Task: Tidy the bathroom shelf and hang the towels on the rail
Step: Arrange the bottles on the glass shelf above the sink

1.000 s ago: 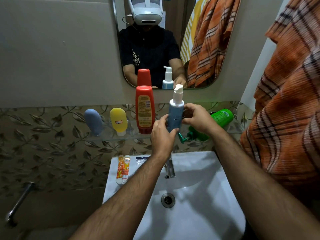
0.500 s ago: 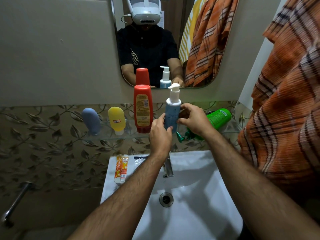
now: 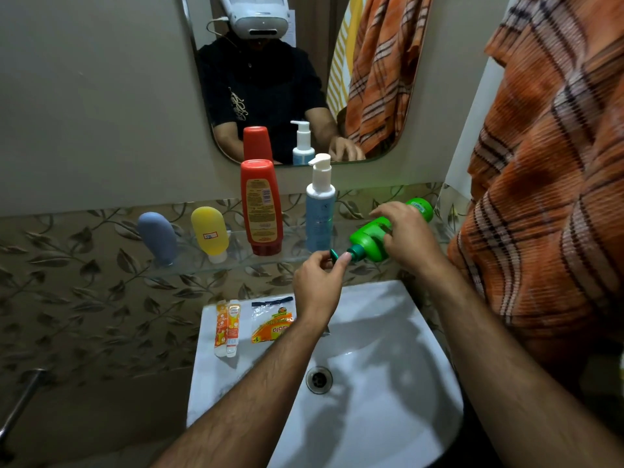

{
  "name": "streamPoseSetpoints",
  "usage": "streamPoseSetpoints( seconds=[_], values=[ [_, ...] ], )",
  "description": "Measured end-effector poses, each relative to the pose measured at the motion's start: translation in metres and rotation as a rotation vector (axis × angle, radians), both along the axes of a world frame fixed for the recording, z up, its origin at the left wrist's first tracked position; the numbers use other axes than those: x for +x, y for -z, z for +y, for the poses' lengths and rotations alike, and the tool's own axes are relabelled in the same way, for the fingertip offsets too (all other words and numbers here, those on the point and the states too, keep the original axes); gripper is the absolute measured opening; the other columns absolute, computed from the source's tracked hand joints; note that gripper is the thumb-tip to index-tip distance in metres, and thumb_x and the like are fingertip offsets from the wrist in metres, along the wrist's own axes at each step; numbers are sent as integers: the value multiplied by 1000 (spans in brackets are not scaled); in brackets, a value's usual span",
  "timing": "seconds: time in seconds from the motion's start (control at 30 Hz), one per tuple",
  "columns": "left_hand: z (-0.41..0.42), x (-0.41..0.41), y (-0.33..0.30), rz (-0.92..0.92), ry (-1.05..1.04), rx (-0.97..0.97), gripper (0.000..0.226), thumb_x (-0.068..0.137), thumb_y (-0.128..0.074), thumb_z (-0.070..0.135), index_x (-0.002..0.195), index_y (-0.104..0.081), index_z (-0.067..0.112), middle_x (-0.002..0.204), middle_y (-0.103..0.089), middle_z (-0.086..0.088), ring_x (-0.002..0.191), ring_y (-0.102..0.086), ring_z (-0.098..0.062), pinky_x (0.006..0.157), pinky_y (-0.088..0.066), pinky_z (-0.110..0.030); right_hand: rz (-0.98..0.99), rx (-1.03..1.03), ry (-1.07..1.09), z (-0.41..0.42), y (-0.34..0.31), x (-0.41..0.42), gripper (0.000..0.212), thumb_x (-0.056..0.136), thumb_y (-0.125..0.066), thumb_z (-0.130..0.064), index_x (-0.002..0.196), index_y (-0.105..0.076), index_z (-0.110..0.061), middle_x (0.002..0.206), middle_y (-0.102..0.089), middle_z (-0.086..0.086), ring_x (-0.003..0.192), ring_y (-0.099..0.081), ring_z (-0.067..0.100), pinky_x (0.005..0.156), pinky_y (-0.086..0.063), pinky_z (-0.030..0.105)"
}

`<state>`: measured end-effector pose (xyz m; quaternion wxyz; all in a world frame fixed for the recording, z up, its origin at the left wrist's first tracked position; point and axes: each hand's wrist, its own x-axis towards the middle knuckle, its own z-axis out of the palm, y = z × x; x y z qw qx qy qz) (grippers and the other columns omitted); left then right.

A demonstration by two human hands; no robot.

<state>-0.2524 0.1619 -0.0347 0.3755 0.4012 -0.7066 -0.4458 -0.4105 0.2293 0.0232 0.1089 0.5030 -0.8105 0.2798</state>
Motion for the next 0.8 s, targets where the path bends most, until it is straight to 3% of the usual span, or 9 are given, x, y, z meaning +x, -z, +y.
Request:
streamPoseSetpoints(
  seconds=[0.1, 0.2, 0.4, 0.57, 0.67, 0.73, 0.8],
  values=[
    [-3, -7, 3, 79, 34, 161, 31, 76, -73, 44, 97, -70, 21, 79, -72, 5, 77, -70, -16, 71, -60, -43, 6, 206, 40, 10, 19, -1, 72, 73, -66, 4, 139, -50, -21, 150, -41, 8, 141, -32, 31, 111, -34, 50],
    [-5, -9, 3, 133, 53, 232, 26, 78, -77, 33, 98, -72, 16, 78, -74, 1, 75, -72, -18, 72, -60, -46, 19, 249, 91, 14, 38, -1, 83, 73, -72, -4, 147, -39, -22, 159, -26, 9, 148, -18, 30, 114, -30, 54],
    [1, -12, -30, 348, 169, 253, 14, 77, -78, 29, 85, -73, 20, 75, -73, -8, 71, -71, -19, 73, -60, -49, -18, -80, 59, 11, 39, -8, 80, 64, -60, 12, 138, -52, -15, 147, -48, 10, 140, -38, 32, 114, -32, 52],
    [5, -15, -69, 548, 301, 226, 17, 95, -59, 28, 93, -71, 15, 83, -74, -8, 79, -72, -19, 67, -60, -35, -268, -234, -13, 15, 2, -10, 58, 80, -74, -2, 131, -53, -19, 128, -60, 5, 118, -55, 21, 102, -45, 37],
    [2, -26, -62, 506, 328, 232, 18, 99, -52, 26, 94, -69, 21, 93, -73, -6, 91, -71, -19, 72, -59, -36, -418, -282, -55, 17, -20, -11, 48, 82, -71, -4, 124, -54, -21, 113, -61, -5, 106, -58, 12, 95, -48, 31],
    [-1, -35, -51, 435, 328, 231, 16, 96, -57, 21, 108, -67, 19, 103, -72, -2, 97, -69, -15, 81, -59, -39, -525, -353, -104, 18, -31, -13, 44, 80, -69, -10, 120, -56, -24, 107, -62, -10, 101, -60, 7, 94, -50, 30],
    [-3, -43, -45, 334, 348, 198, 31, 93, -60, 17, 124, -62, 18, 115, -69, 1, 107, -64, -11, 94, -55, -40, -622, -406, -132, 18, -41, -17, 40, 85, -69, -9, 118, -57, -27, 107, -65, -9, 100, -62, 4, 92, -51, 27]
  ],
)
